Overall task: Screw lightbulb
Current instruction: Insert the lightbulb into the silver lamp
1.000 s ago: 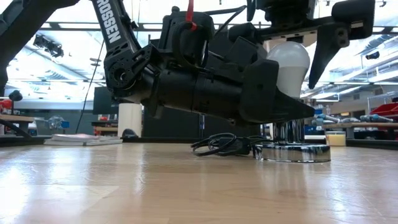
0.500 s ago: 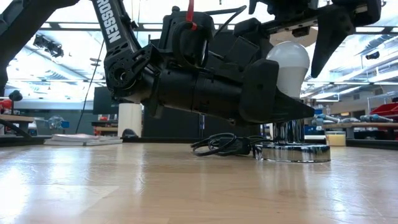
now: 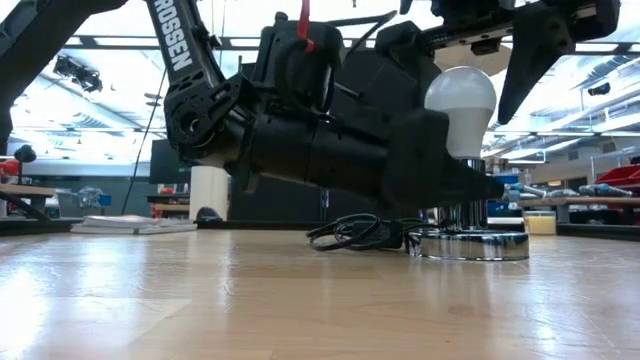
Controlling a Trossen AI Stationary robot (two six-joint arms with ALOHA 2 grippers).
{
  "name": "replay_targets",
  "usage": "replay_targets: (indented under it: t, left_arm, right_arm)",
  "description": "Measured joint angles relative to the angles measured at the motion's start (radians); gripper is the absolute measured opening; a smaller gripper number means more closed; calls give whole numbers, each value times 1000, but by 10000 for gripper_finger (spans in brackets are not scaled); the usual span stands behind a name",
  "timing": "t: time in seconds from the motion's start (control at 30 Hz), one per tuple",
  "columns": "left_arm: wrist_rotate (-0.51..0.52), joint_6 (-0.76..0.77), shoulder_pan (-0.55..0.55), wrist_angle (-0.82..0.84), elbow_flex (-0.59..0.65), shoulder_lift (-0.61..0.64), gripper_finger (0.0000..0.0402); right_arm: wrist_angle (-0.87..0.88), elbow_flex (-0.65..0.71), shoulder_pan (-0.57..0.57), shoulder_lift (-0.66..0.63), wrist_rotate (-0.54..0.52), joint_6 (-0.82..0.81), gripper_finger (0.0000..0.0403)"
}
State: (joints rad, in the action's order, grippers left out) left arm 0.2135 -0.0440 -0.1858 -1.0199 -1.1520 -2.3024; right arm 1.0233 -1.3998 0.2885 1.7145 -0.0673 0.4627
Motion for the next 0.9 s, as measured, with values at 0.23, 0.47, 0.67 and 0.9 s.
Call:
replay_targets:
  t: [0.23,0.47,0.67,0.9]
  left_arm:
    - [69,-35,-19,-206,104,0,222]
    - [70,-31,-18,-239,128,0,223]
    - [63,-24,-17,-237,128,0,223]
    - [61,-1,-12,-234,128,1,203]
  right_arm:
    - [-2,0,0,0,-2,-26,372]
    - [-12,0,0,1,-19,-22,372]
    - [-33,0,0,1,-19,-21,372]
    - [-46,0,0,1,-20,-19,372]
